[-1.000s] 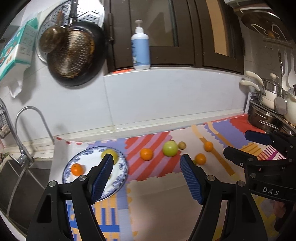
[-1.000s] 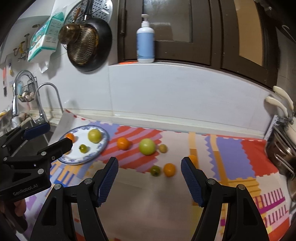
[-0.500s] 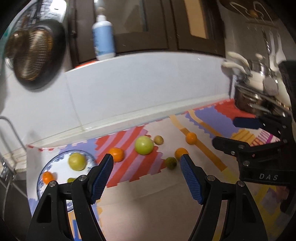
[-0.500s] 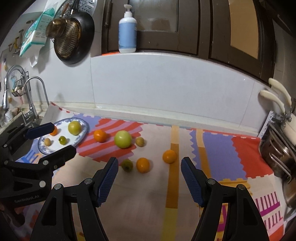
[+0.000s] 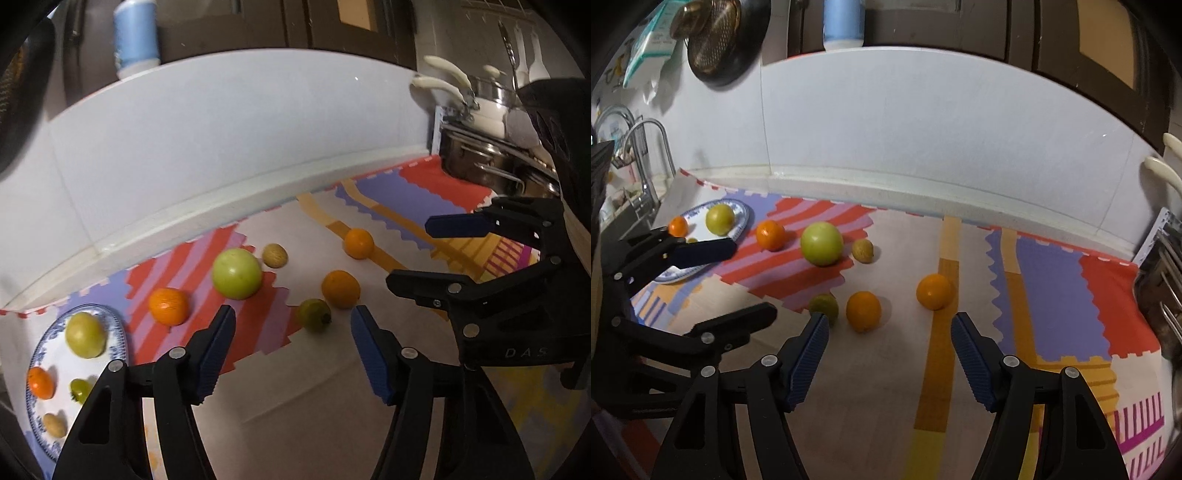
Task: Organize fruits
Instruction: 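Grasp the small dark green tomato with the left tool while the right tool grasps an orange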
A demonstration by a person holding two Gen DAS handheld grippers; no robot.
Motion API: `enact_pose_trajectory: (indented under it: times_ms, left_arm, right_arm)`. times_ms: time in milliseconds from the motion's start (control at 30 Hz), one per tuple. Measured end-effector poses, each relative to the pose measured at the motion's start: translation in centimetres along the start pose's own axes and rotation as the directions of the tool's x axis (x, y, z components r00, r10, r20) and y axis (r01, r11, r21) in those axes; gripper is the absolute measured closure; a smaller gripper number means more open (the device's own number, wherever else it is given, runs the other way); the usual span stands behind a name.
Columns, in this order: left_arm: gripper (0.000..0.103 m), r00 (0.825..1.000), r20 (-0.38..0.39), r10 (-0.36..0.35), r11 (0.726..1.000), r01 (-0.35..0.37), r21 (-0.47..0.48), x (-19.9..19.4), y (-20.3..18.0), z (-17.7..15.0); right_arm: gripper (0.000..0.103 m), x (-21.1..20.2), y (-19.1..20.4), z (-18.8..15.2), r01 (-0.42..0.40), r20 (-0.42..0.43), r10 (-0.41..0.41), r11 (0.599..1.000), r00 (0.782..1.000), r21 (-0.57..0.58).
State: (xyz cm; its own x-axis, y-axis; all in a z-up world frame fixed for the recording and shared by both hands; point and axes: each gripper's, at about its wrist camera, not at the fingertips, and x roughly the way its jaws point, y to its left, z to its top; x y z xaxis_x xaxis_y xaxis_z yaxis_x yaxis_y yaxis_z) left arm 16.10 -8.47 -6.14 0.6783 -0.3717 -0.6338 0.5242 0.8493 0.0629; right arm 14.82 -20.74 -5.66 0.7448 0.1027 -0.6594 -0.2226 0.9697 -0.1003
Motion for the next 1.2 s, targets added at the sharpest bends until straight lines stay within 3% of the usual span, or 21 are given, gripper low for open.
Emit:
enact_pose_trajectory:
  times_ms: [400,833,1200]
  left_arm:
    - [0.058,0.992,-0.097,-0.077,0.996,0.080,0.031,5.0,-0.5,0.0]
    - [0.074,0.982,-0.160,-0.104,0.995,0.104,-0.006,6.7,0.0,0.4]
    - [0.074,0.991,-0.131,0.016,0.998,-0.025,-0.064,4.2,2.1,0.2]
  right_arm:
    - [0.038,2.7,-1.3,-0.6,0.013,-0.050,-0.013,1.000,0.999,-0.010]
    - [0.038,3.6,-1.5,-0.8,-0.003,-0.066,0.004,1.000,0.998,0.017]
    - [0.038,4.4,-0.6,-0.3,-0.043,-0.068,0.045,0.999,0.997,0.026]
